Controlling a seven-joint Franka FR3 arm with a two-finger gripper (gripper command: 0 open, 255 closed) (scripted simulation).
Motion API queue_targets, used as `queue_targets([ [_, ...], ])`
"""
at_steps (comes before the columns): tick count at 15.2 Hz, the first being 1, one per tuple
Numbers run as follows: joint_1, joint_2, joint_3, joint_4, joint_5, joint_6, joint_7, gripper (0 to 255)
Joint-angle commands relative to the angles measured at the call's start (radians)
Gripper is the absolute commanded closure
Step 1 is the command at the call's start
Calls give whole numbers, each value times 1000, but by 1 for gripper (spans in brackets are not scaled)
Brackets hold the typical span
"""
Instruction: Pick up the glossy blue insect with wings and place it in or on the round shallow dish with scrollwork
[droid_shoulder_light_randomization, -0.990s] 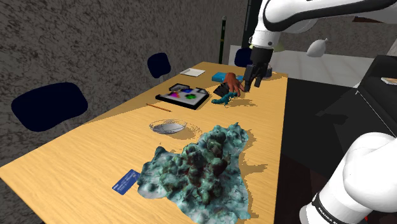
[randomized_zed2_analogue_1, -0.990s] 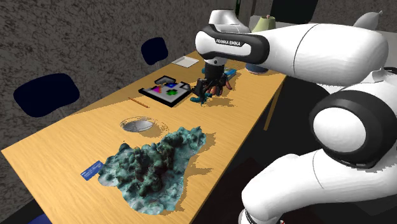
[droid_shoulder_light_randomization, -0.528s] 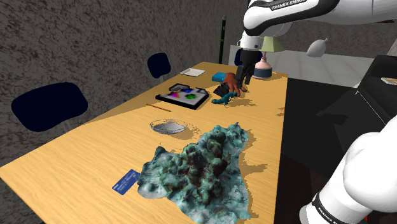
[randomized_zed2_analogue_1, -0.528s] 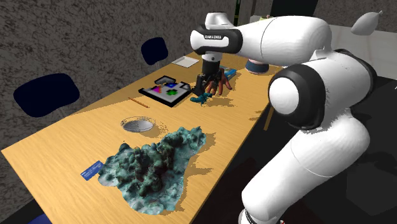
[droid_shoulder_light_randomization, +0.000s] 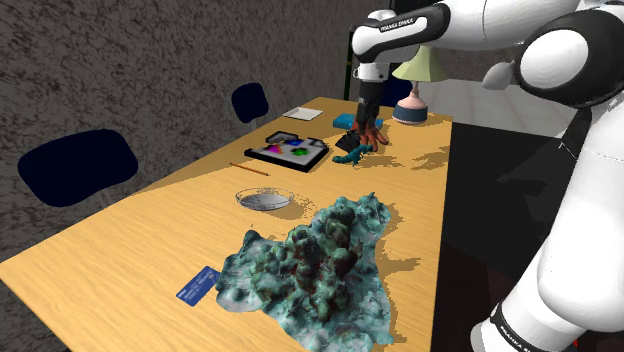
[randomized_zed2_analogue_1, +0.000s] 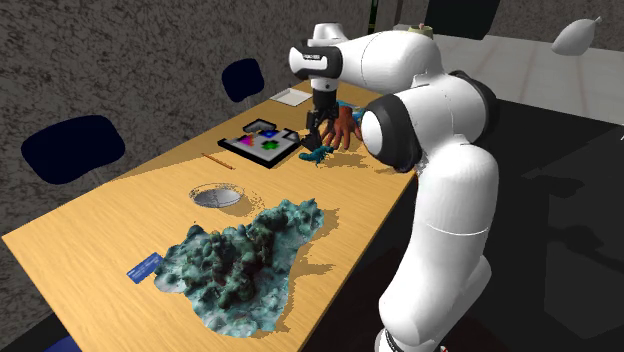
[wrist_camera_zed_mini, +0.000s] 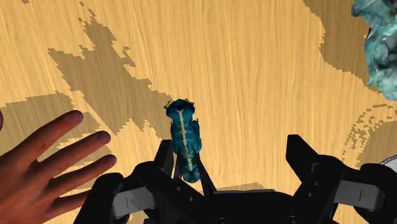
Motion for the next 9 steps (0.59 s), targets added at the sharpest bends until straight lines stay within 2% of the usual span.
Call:
queue_targets([
  [1, -15, 100, 0, 111, 18, -25, -44, 0],
  [3, -37, 201, 4, 236, 34, -60, -83, 0],
  [4, -39, 209, 6, 247, 35, -63, -85, 0],
  [9, -33, 201, 8, 169, 35, 7, -87, 0],
])
